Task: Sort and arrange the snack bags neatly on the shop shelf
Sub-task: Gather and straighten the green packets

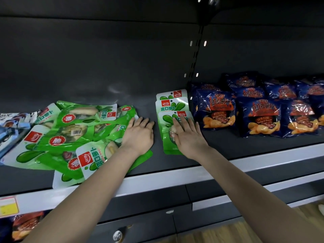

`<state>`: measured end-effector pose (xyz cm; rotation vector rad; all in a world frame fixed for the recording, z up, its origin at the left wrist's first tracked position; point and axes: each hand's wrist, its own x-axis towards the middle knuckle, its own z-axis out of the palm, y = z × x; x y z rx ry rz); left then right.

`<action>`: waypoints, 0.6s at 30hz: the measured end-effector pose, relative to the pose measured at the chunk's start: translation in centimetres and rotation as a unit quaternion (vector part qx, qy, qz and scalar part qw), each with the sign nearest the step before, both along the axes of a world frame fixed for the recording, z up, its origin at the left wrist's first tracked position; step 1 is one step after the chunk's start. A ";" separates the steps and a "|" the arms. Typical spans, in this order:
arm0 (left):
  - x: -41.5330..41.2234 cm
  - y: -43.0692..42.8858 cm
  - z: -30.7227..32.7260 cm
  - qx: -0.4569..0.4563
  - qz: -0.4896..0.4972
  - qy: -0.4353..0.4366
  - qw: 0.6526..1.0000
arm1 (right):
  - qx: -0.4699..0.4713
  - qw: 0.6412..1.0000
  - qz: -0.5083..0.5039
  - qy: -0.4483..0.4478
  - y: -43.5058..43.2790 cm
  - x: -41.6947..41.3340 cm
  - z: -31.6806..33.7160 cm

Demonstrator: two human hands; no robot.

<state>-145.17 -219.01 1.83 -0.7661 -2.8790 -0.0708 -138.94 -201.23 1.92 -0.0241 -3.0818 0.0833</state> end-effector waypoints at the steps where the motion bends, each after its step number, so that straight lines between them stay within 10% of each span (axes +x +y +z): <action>1: 0.0 0.0 0.0 0.001 0.000 0.000 1.000 | 0.001 1.000 0.000 0.001 0.1 -0.2 0.0; 18: 0.0 -0.1 -0.4 0.012 -0.013 0.012 1.000 | -0.036 0.998 0.028 0.047 0.8 -0.9 -0.5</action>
